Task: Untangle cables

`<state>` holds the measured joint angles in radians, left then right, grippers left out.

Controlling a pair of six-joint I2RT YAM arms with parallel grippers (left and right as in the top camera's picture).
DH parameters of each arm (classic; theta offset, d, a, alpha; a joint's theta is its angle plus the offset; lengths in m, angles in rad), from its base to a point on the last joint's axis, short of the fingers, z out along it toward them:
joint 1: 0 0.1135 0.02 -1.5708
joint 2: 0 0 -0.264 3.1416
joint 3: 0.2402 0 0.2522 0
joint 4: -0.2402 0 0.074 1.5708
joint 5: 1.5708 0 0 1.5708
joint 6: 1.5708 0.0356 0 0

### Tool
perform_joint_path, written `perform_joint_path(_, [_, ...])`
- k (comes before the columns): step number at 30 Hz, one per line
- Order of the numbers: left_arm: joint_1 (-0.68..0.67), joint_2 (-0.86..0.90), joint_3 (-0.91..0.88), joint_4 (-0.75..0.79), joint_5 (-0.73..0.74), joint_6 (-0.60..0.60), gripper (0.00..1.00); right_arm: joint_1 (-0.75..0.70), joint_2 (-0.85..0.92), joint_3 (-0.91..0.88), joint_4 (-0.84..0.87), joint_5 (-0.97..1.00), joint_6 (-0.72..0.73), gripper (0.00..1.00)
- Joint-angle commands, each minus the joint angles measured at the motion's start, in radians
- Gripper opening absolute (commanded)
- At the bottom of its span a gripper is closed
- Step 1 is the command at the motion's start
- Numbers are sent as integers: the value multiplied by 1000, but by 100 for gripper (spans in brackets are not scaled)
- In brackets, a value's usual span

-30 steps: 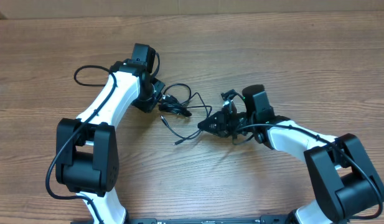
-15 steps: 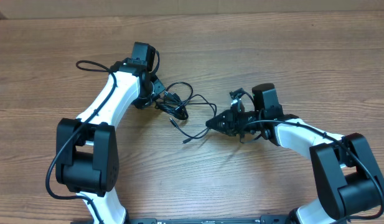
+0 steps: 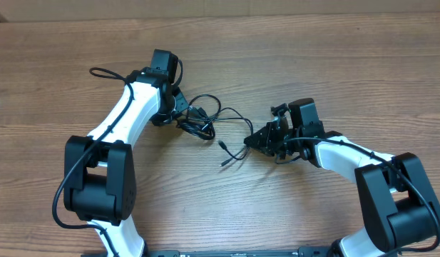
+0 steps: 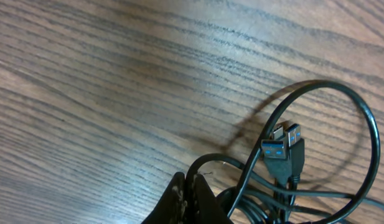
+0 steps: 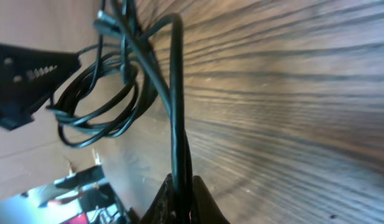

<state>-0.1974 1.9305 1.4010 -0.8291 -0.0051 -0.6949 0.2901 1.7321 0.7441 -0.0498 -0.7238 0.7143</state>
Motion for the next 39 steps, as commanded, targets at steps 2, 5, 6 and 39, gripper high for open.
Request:
perform_joint_path(2, [-26, -21, -1, -3, -20, 38, 4, -6, -28, 2, -33, 147, 79, 4])
perform_joint_path(5, [-39, -21, -13, 0, -21, 39, 4, -6, -28, 2, -98, 281, 183, 4])
perform_joint_path(6, [-43, -21, -18, 4, -21, 40, 4, -6, -28, 2, -119, 317, 211, 4])
perform_joint_path(39, [-129, -21, -76, -62, 270, 242, 47, -6, -28, 2, -109, 525, 385, 78])
